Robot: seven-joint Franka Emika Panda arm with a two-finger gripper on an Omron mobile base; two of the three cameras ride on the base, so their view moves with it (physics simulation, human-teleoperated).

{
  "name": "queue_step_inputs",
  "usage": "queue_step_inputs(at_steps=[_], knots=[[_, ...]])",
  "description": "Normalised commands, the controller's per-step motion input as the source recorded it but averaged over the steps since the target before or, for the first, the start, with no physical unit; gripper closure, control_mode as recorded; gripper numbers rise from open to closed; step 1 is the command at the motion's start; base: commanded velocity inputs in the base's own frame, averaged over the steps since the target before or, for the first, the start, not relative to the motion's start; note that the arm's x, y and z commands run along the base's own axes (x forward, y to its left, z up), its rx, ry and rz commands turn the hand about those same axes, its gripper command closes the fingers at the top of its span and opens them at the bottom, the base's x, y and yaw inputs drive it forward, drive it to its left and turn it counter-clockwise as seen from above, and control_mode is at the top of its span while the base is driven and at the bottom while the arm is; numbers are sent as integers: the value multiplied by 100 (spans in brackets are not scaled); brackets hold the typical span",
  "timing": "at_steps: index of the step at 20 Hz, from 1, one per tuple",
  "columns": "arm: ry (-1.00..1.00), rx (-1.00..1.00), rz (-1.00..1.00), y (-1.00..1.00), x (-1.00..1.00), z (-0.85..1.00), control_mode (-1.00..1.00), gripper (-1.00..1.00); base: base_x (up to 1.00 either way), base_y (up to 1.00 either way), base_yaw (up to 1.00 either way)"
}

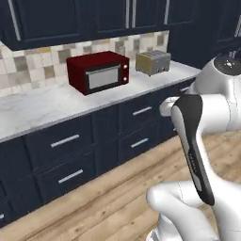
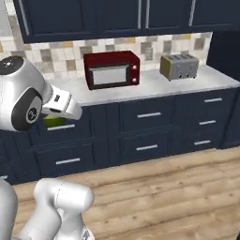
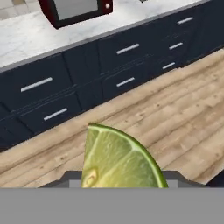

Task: There is a bowl on the dining counter. Grab a lemon wedge from the fridge and place it in the bowl. Then get the liquor bottle and glass cup from the cabinet and place them next to the bowl.

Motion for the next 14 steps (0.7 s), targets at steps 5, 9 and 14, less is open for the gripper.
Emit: queue_step_inputs(at_steps=[5, 9, 14], knots=[[0, 0, 0, 0, 0, 0, 100, 100, 13, 0, 99], [0, 0, 0, 0, 0, 0, 100, 100, 21, 0, 95], [0, 0, 0, 0, 0, 0, 100, 100, 29, 0, 90]])
